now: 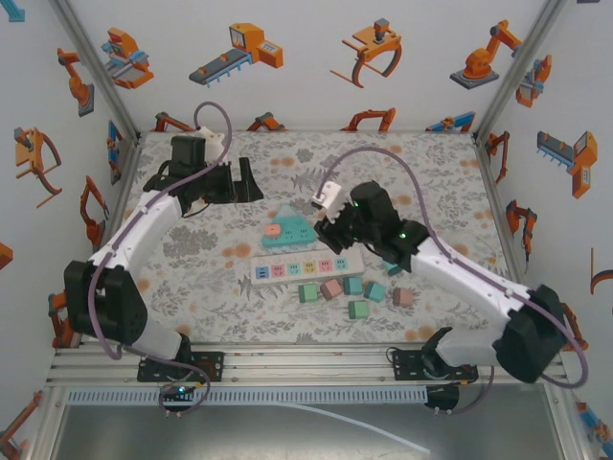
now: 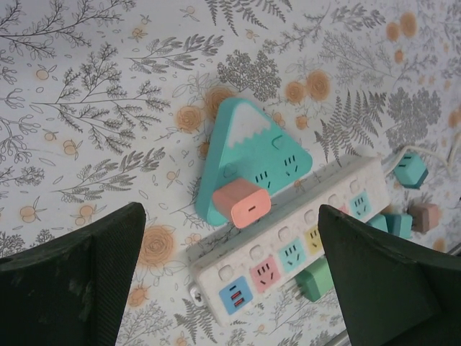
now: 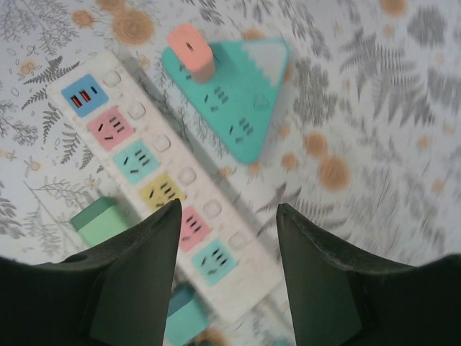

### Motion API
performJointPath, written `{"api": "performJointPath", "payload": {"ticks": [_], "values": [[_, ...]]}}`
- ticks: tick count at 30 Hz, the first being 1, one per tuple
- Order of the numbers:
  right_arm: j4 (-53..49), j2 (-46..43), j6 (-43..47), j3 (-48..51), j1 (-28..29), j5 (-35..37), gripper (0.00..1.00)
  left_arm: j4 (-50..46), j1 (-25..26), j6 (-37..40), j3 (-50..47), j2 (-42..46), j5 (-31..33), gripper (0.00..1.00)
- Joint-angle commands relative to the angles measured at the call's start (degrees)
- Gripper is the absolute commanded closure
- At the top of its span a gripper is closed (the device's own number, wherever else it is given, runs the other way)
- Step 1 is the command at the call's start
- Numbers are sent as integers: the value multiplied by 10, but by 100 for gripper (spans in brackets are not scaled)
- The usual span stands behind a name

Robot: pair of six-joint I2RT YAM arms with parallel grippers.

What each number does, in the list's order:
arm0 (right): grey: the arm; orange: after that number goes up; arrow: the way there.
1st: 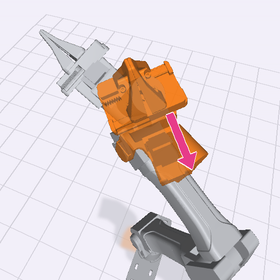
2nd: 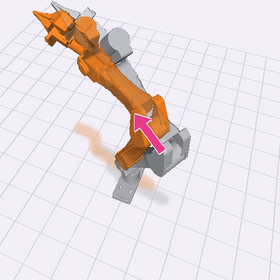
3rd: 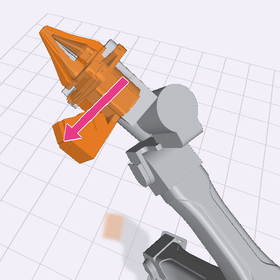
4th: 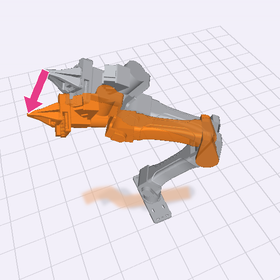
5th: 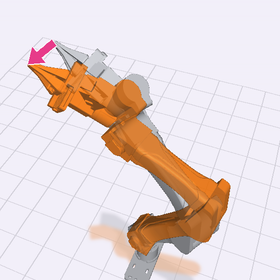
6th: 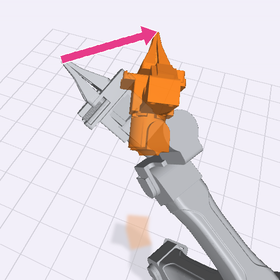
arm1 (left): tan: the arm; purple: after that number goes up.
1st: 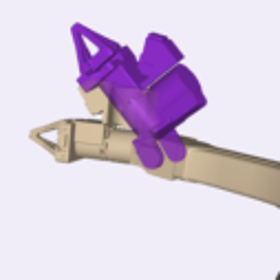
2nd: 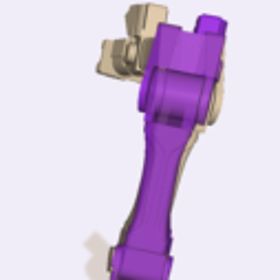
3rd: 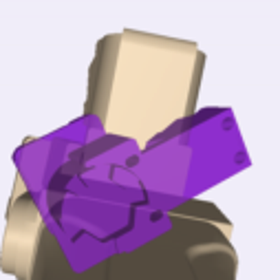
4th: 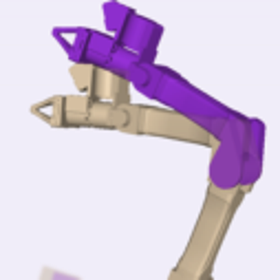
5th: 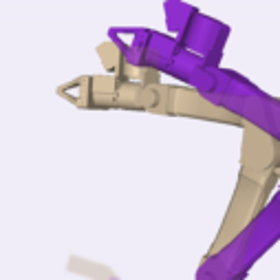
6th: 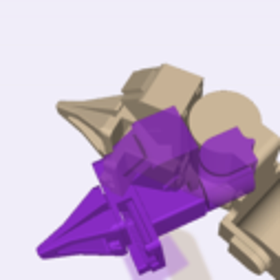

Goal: Pull the plug off the socket

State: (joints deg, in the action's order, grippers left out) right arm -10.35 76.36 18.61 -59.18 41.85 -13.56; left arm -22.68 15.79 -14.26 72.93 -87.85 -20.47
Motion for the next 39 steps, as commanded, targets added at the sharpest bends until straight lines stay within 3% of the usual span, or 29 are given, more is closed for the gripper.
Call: {"api": "performJointPath", "payload": {"ticks": [1, 8, 16, 31, 39], "values": [[-35, 72, 202, -80, 1, -110, 47, -48, -3, -46, 44, -43, -1, 2], [-36, 204, 305, -168, -2, -175, 46, -69, -7, -90, 123, -166, -42, 0], [-32, 311, 333, -223, -4, -247, 45, -134, -9, -49, 232, -299, -90, 9], [-2, 408, 310, -271, -3, -249, 46, -191, 8, 29, 232, -350, -99, 15], [0, 428, 302, -290, -1, -257, 51, -199, 31, 32, 252, -387, -85, 17]]}}
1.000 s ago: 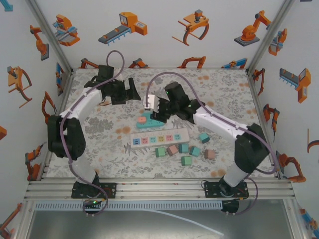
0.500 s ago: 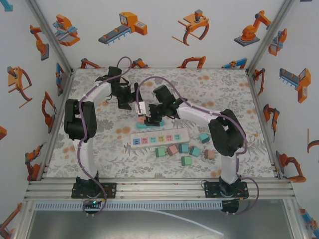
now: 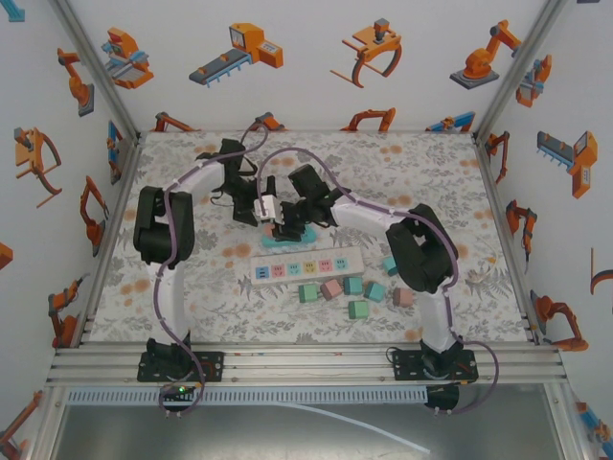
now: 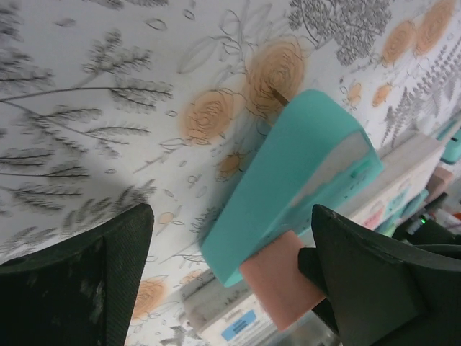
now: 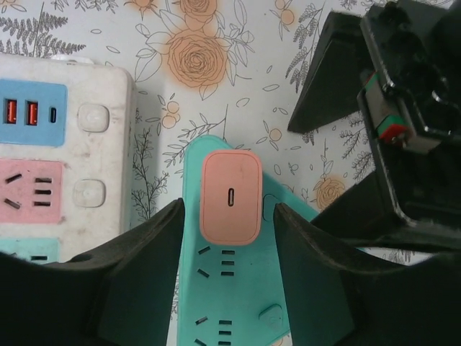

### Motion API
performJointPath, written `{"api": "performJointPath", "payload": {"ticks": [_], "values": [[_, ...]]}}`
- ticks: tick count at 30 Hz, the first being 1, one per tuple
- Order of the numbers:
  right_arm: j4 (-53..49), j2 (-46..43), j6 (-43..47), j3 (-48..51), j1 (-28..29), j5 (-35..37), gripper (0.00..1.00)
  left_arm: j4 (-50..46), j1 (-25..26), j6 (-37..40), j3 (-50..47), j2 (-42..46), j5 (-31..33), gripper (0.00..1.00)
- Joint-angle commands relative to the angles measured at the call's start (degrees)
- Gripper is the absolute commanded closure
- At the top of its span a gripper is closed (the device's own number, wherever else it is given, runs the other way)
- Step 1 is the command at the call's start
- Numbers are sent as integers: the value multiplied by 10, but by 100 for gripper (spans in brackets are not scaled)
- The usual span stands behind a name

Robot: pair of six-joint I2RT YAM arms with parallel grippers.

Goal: Pull the plug off the socket

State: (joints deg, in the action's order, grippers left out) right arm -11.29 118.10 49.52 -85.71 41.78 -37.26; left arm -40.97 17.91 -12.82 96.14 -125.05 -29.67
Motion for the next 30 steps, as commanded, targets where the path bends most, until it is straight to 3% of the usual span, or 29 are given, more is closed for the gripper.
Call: {"api": "performJointPath", "payload": {"ticks": [1, 13, 23, 30], "values": [[9, 12, -7, -26, 0, -20, 52, -16, 12, 16, 22, -17, 7, 17], [1, 20, -11, -37, 4, -6, 67, -62, 17, 50, 6, -33, 62, 18], [-22, 1, 12, -39, 21, 47, 78, -65, 18, 59, -34, -37, 95, 30], [-81, -4, 40, -77, 37, 67, 86, -47, 18, 54, -54, -48, 107, 30]]}}
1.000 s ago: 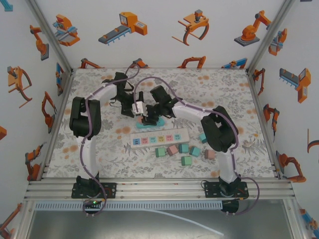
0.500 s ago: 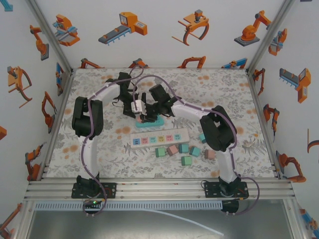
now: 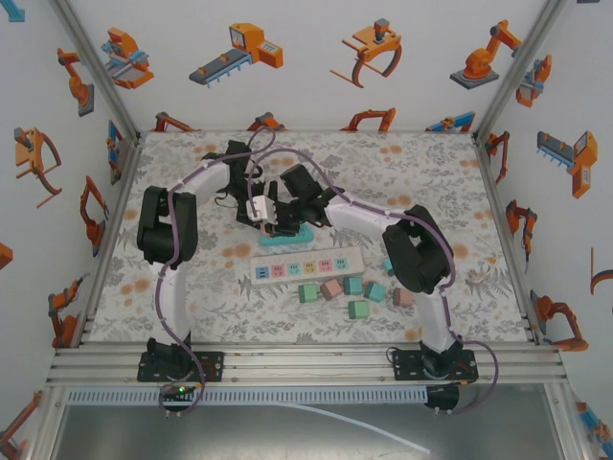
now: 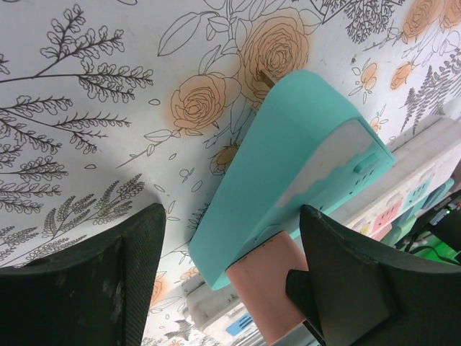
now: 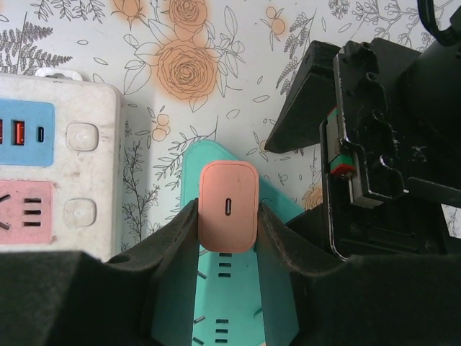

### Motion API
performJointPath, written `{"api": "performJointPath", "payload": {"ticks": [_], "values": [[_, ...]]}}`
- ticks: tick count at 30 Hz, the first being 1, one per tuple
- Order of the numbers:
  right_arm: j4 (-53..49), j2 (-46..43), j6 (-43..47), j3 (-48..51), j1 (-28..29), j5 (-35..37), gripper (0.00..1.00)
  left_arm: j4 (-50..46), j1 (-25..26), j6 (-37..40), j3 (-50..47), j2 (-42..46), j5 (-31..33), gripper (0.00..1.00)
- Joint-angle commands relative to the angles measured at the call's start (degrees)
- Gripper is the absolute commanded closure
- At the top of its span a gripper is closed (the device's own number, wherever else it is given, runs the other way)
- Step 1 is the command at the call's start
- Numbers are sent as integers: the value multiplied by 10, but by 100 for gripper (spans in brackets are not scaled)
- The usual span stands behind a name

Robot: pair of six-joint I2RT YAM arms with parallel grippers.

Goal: Pull the plug off the socket

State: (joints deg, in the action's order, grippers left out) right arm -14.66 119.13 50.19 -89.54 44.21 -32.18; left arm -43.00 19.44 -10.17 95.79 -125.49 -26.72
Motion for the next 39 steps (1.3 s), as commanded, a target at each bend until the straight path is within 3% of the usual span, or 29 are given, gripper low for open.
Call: {"api": "performJointPath", "payload": {"ticks": [1, 10, 12, 16, 20, 39], "values": [[-77, -12, 47, -52, 18, 27, 86, -23, 2, 27, -54, -43, 79, 30], [-57, -22, -122, -74, 20, 11, 87, 2, -2, 28, -84, -34, 108, 33], [-48, -26, -118, -61, 22, 23, 90, 5, -3, 27, -88, -34, 109, 34], [-105, -28, 7, -67, 50, 117, 92, 12, -3, 25, -94, -31, 109, 34], [-107, -38, 22, -69, 54, 123, 93, 12, -3, 24, -94, -33, 110, 35], [-33, -90, -111, -16, 46, 110, 92, 4, -5, 21, -84, -42, 118, 35]]}}
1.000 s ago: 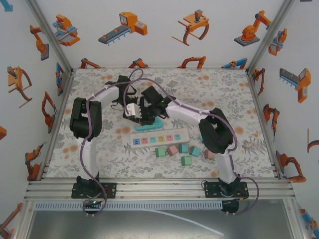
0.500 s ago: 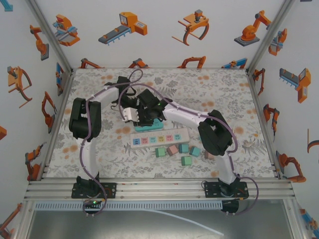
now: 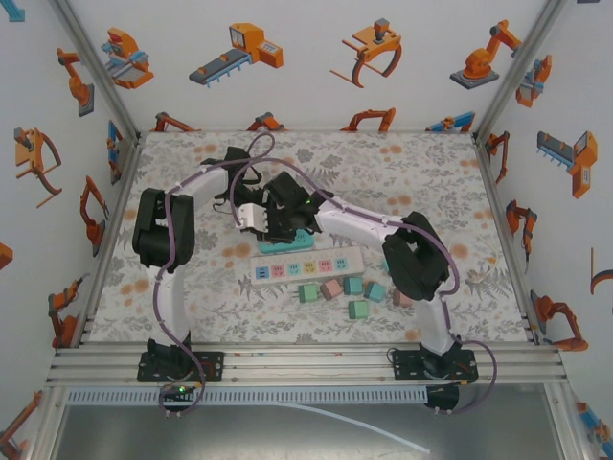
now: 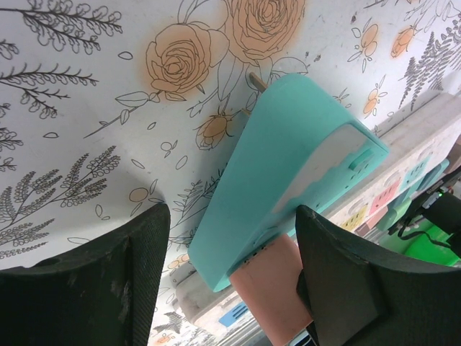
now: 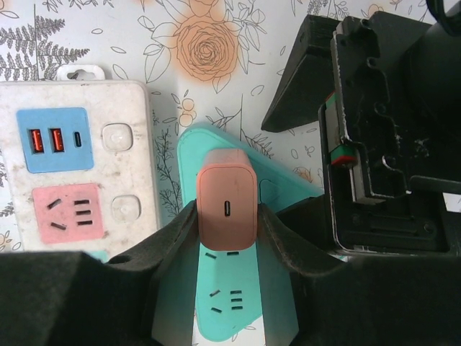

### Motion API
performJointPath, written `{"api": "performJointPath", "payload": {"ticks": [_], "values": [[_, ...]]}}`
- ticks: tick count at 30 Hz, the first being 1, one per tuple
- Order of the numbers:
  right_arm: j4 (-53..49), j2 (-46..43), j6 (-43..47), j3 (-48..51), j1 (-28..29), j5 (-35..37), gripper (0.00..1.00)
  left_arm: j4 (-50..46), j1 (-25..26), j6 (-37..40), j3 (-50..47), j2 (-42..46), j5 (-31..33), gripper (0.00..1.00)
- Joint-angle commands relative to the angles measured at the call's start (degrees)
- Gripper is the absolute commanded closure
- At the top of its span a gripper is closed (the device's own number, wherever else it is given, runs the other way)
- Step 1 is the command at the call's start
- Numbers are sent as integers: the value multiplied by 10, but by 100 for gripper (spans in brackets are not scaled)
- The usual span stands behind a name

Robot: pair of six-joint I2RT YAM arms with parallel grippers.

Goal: Pull the plug off the socket

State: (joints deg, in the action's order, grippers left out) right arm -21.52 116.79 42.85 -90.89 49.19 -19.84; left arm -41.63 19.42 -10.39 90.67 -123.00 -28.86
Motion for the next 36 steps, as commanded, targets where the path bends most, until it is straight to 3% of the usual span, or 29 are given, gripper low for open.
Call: {"api": "performJointPath", "payload": {"ticks": [1, 4, 10, 16, 23, 26, 36], "values": [[29, -68, -21, -1, -2, -11, 93, -12, -4, 24, -31, -68, 140, 35], [3, -67, 47, -5, 14, 31, 93, -12, -5, 23, -29, -68, 140, 35], [-22, -80, 75, -12, 26, 36, 94, -10, -6, 23, -23, -75, 139, 35], [16, -87, -33, -9, 19, 15, 94, -2, -12, 21, -24, -74, 132, 35], [55, -121, -86, 23, 22, 25, 95, 5, -18, 23, -20, -74, 116, 35], [65, -145, -154, 27, 20, 55, 95, 7, -22, 28, -11, -57, 99, 34], [67, -275, -540, 106, 5, 71, 95, 59, -24, -17, 45, 56, 54, 30]]}}
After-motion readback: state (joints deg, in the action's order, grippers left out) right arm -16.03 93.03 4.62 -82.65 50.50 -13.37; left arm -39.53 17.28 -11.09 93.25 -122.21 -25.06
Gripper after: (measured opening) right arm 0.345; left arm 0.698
